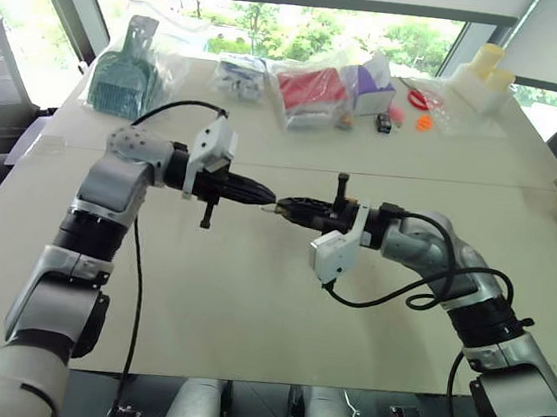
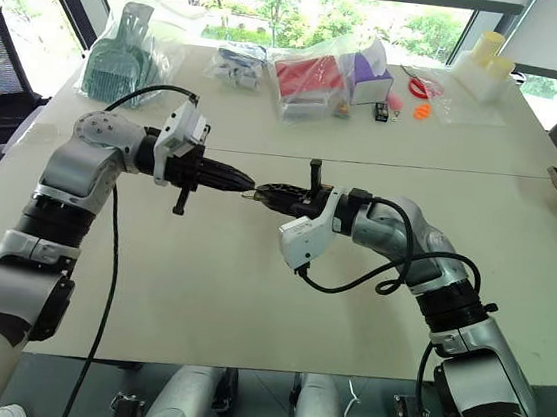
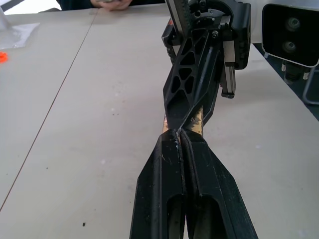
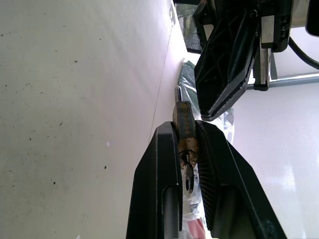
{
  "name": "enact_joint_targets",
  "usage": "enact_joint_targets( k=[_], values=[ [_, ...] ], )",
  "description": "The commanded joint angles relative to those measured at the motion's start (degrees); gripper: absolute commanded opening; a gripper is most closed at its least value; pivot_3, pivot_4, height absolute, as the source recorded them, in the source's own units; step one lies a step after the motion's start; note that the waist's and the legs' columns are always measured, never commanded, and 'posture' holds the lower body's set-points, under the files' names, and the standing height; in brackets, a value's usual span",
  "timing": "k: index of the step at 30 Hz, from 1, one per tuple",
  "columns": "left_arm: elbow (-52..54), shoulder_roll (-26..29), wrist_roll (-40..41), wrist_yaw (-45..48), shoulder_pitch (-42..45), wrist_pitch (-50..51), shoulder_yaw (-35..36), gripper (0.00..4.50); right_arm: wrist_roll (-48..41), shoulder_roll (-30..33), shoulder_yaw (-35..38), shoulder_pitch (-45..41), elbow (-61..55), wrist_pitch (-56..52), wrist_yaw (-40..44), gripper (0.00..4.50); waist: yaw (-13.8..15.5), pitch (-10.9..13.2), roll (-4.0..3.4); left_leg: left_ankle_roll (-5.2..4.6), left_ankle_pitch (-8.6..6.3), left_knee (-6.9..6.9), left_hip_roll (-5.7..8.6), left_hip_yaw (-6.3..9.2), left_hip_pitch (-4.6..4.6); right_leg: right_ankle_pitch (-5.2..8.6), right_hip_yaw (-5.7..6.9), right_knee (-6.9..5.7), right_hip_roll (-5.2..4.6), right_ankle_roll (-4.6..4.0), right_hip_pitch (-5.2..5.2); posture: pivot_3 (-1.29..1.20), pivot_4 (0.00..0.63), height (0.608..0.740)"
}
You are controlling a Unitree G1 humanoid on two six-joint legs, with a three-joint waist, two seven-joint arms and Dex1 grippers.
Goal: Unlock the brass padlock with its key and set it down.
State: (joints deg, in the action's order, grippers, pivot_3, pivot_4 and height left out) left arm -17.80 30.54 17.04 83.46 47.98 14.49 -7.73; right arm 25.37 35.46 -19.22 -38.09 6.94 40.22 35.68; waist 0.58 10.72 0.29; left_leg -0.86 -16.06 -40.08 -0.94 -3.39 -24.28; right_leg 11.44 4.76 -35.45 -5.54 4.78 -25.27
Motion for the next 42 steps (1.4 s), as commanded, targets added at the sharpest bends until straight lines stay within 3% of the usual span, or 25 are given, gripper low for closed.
enact_joint_targets(
  k=[1,23,33,42],
  values=[
    [0.7,-0.4,-0.1,0.3,-0.2,-0.7,-1.0,0.05,-1.2,0.3,1.2,-0.2,-1.7,-0.2,-0.4,0.0,0.0,0.0,0.0,0.0,0.0,0.0,0.0,0.0,0.0,0.0,0.0,0.0,0.0,0.0,0.0,0.0,0.15,0.74],
    [-12.3,-3.8,-4.2,-3.7,3.0,-8.6,-1.1,0.05,-1.7,-0.2,0.8,0.8,-3.4,-1.7,-0.1,0.0,0.0,0.0,0.0,0.0,0.0,0.0,0.0,-0.01,0.01,0.0,0.0,-0.01,0.0,0.0,0.01,0.0,0.15,0.74],
    [-7.5,1.8,-4.4,-4.4,-2.6,-8.0,0.1,0.05,0.9,0.6,0.1,1.0,2.6,-1.2,-1.1,0.0,-0.1,0.0,0.0,0.0,0.0,0.01,0.0,-0.01,0.03,0.0,0.0,-0.02,0.0,0.0,0.01,0.0,0.15,0.74],
    [7.0,4.7,-1.9,-11.3,-12.1,-1.9,3.2,0.05,9.3,-1.9,-4.4,-2.4,17.8,2.7,-8.2,0.0,-0.2,0.0,-0.01,0.0,0.0,0.01,-0.01,-0.01,0.03,0.0,-0.03,-0.01,-0.01,-0.01,0.01,0.0,0.15,0.74]
  ],
)
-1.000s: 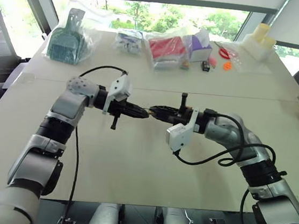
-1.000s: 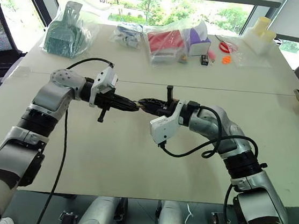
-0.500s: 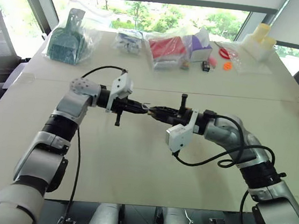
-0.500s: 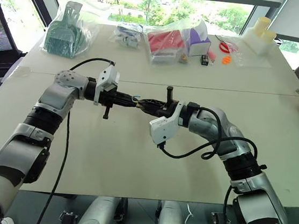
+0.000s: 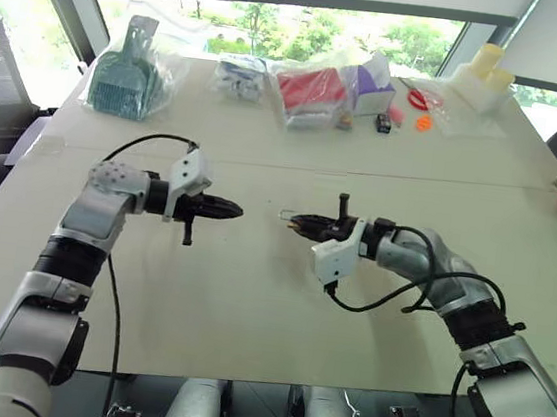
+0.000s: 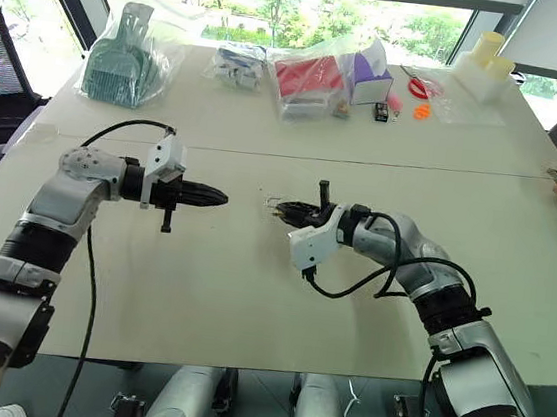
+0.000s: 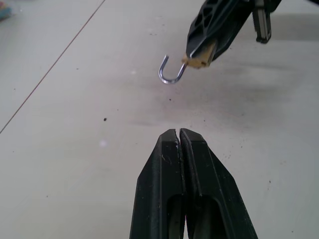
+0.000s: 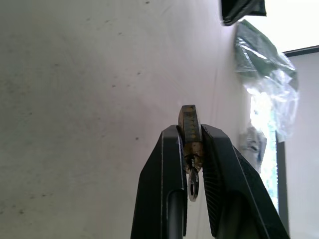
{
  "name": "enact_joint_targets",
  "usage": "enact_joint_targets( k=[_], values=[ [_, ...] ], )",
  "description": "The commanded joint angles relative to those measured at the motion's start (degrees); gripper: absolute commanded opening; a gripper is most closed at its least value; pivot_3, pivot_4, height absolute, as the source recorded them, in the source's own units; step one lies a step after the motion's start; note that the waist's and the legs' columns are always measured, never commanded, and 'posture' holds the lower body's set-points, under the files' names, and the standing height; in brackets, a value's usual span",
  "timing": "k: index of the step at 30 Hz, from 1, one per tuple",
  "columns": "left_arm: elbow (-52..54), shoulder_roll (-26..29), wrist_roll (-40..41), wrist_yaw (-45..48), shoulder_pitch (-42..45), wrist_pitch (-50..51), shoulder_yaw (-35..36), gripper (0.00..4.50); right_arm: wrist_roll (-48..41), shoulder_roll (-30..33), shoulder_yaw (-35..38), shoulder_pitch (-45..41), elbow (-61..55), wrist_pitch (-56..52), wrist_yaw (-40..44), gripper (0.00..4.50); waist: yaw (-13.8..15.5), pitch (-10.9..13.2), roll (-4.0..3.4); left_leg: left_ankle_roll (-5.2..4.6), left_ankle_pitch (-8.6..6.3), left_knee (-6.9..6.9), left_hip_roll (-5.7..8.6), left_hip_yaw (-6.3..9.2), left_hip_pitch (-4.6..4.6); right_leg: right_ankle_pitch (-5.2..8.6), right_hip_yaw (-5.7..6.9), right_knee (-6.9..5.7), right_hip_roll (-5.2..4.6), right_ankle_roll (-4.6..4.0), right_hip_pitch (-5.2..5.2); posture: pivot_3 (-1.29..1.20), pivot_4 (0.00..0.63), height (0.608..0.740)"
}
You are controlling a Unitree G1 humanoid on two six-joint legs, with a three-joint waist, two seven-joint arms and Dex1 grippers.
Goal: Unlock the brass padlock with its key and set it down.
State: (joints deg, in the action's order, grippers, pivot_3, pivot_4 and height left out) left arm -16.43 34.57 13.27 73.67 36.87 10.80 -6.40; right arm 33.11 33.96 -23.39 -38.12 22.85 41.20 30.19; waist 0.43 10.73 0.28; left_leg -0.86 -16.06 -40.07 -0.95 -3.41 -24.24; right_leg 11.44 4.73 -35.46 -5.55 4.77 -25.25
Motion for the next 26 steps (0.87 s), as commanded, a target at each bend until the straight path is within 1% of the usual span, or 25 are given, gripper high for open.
enact_joint_targets(
  k=[1,3,6,8,10,12,16,18,21,24,26],
  values=[
    [7.6,0.9,2.0,-2.0,-2.2,2.5,1.9,0.05,2.0,-0.8,-0.8,-2.9,3.2,2.2,-3.2,0.0,0.0,0.0,0.0,0.0,0.0,0.0,0.0,0.0,0.0,0.0,0.0,-0.01,0.0,0.0,0.0,0.0,0.15,0.74],
    [10.9,1.4,2.6,-3.0,-4.0,4.3,2.1,0.0,2.3,-1.3,-1.5,-3.7,4.9,2.9,-3.7,0.97,-0.1,0.0,0.0,0.0,0.0,0.01,-0.01,0.02,0.01,0.0,-0.01,-0.01,0.0,0.0,0.0,0.0,0.15,0.74],
    [13.4,1.8,3.2,-3.9,-5.3,6.0,2.3,0.0,1.8,-1.2,-2.0,-3.8,5.4,3.8,-3.2,2.29,-0.1,0.0,-0.01,0.01,0.01,0.01,-0.01,0.03,0.02,0.0,-0.01,-0.01,0.0,0.0,0.0,0.0,0.15,0.74],
    [14.4,2.1,3.5,-4.3,-5.6,6.8,2.3,0.0,1.1,-0.8,-2.1,-3.6,5.3,4.2,-2.3,3.44,-0.1,0.0,-0.01,0.03,0.02,0.01,-0.01,0.03,0.02,0.0,0.0,-0.01,0.0,0.0,0.0,0.0,0.15,0.74],
    [15.4,2.5,4.0,-4.3,-6.0,7.6,2.2,0.0,-1.7,0.7,-1.7,-2.2,3.2,3.4,1.1,4.48,-0.1,0.0,-0.01,0.03,0.02,0.02,-0.01,0.04,0.09,0.0,-0.01,-0.01,0.0,0.0,0.07,0.0,0.15,0.74],
    [16.1,2.6,4.1,-4.4,-6.2,8.0,2.1,0.0,-5.3,2.1,-1.2,-0.7,0.5,1.6,5.0,4.48,0.1,0.0,-0.01,0.02,0.01,0.03,-0.01,0.12,0.15,0.0,-0.01,0.0,0.0,0.0,0.13,0.0,0.15,0.74],
    [16.5,2.9,4.6,-4.6,-6.3,8.3,2.1,0.0,-17.3,4.7,2.3,2.8,-8.2,-10.2,15.6,4.48,0.2,0.0,-0.01,0.02,0.01,0.03,-0.01,0.21,0.18,0.0,-0.01,0.02,0.0,0.0,0.17,0.0,0.15,0.74],
    [16.7,3.1,4.6,-5.0,-6.5,8.4,2.3,0.0,-25.0,5.9,5.3,5.1,-14.2,-20.6,20.7,4.48,0.3,0.0,-0.01,0.02,0.01,0.02,-0.02,0.22,0.22,0.0,-0.01,0.01,0.0,-0.01,0.22,0.0,0.15,0.74],
    [17.0,3.5,4.9,-5.4,-6.8,8.7,2.7,0.0,-34.7,7.0,9.6,7.7,-23.0,-36.9,25.5,4.48,0.3,0.0,-0.02,0.01,0.01,0.02,-0.05,0.24,0.27,0.0,0.0,0.01,0.0,-0.01,0.26,0.0,0.15,0.74],
    [17.8,4.0,5.3,-5.9,-7.3,9.4,3.2,0.0,-42.2,8.7,13.7,9.7,-30.0,-51.0,28.1,4.48,0.3,0.0,-0.02,0.01,0.0,0.03,-0.07,0.24,0.31,0.0,0.0,0.0,0.0,-0.02,0.28,0.0,0.15,0.74],
    [18.7,4.4,5.9,-6.2,-7.7,10.2,3.7,0.0,-45.9,9.7,15.9,10.9,-33.6,-58.1,28.5,4.48,0.3,0.0,-0.02,0.0,0.0,0.03,-0.08,0.25,0.32,0.0,0.0,0.0,-0.01,-0.02,0.29,0.0,0.15,0.74]
  ],
)
